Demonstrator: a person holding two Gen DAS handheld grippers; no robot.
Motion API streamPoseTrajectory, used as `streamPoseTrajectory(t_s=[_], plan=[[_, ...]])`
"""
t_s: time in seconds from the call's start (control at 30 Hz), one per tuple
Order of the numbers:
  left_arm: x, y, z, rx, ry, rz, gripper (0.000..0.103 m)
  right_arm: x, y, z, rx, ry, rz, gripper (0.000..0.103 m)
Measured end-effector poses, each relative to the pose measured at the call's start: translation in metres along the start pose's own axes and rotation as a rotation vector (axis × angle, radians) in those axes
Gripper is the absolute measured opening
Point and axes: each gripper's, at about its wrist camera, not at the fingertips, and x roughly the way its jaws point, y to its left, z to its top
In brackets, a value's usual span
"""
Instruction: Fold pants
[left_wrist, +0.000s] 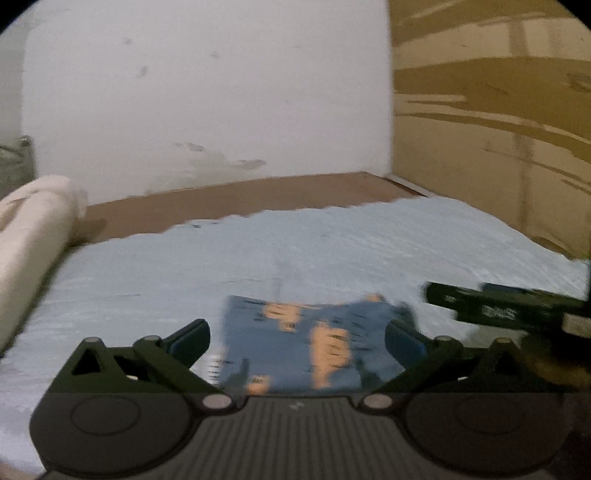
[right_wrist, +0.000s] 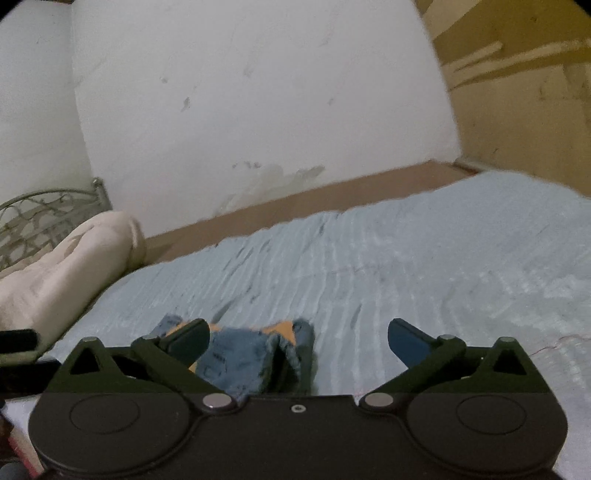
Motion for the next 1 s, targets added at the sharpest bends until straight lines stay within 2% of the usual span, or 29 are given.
streamPoseTrajectory(t_s=[0.13,0.3,0.6,0.77,1.0], plan=[[0.002,0.024,0.001,-0.041,0.017,0.061,0.102,-0.006,0.014,-0.004,-0.024,-0.033,-0.049,0.102],[0.02,0.044,-0.008,-0.092,0.053,0.1,0.102,0.003,0.034,-0.016,-0.087,-0.027,-0.072,0.102],[0.072,0.067,-0.062,-0.183,0.197,0.148,0.102,0.026,0.044,-0.044,-0.177,0.001,-0.19,0.102],[0.074,0.081,-0.086,-0.276,0.196,0.095,0.103,0.023,0.033,-0.065,-0.162,-0.012,-0.259,0.102],[0.067,0.082,-0.092,-0.25,0.177,0.084,0.103,0.021,0.027,-0.087,-0.194,-0.044,-0.295,0.102]])
